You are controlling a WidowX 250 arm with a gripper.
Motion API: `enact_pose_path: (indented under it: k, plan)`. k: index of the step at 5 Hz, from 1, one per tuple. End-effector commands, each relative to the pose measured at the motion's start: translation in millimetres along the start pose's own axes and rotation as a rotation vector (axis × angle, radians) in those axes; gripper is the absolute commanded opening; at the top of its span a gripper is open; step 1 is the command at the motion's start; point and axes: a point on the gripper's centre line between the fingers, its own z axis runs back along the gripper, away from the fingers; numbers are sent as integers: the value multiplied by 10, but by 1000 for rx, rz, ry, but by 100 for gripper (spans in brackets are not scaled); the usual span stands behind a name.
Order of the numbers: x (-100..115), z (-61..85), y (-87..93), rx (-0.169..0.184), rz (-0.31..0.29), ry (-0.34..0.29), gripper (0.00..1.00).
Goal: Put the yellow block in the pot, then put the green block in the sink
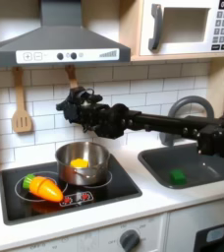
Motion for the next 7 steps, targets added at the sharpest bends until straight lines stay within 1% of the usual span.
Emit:
enact_pose_path:
  k: [1,2,3,7]
  plan:
    - [101,-24,3,5,-1,-19,0]
    - [94,-22,-22,2,-4,-15,0]
    - [43,-15,-25,2,-6,-1,0]
    - [63,-13,-27,3,-23,3,0]
